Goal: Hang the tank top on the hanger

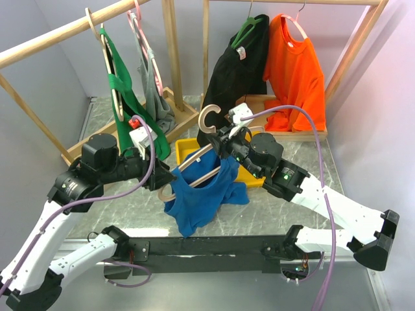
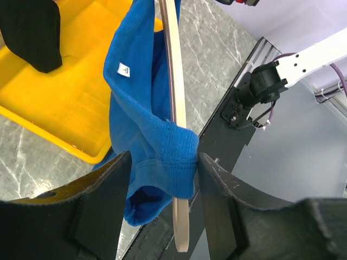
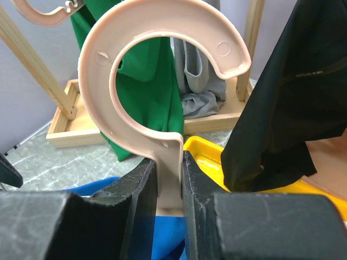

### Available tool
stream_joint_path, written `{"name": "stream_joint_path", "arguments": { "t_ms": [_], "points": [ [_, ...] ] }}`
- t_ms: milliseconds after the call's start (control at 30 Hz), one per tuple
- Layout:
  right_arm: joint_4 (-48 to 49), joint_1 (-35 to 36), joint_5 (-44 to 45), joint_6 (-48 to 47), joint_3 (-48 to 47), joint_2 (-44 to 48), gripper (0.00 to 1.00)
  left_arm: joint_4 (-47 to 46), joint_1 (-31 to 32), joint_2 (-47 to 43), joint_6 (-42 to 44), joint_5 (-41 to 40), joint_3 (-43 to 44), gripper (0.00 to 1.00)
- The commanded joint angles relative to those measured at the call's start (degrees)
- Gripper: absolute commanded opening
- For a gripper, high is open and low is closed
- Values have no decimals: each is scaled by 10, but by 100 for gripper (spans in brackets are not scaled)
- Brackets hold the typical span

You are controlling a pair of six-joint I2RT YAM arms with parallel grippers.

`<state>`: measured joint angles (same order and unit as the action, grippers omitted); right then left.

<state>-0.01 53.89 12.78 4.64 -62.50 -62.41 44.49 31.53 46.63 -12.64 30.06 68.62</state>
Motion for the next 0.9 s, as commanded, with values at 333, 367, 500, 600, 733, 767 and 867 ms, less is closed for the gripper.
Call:
{"name": "stream_joint_path", "arguments": {
  "t_ms": [333, 367, 500, 600, 733, 767, 867],
  "points": [
    [41, 2, 6, 5, 5, -8, 0, -42, -1, 0, 9, 42, -48, 46],
    [42, 2, 7, 5, 6, -8, 0, -48, -1, -2, 8, 45, -52, 44],
    [41, 3, 8, 1, 7, -12, 0, -63, 0, -4, 8, 54, -66, 40],
    [41, 3, 7, 1, 5, -16, 0, -73, 0, -5, 8, 60, -74, 35],
    [41, 4, 7, 2, 4, -21, 0, -92, 0, -8, 3, 71, -96, 27],
    [42, 4, 7, 2, 5, -22, 0, -93, 0, -9, 2, 68, -98, 24],
    [41, 5, 9, 2, 6, -24, 0, -103, 0, -17, -3, 73, -111, 22]
  ]
}}
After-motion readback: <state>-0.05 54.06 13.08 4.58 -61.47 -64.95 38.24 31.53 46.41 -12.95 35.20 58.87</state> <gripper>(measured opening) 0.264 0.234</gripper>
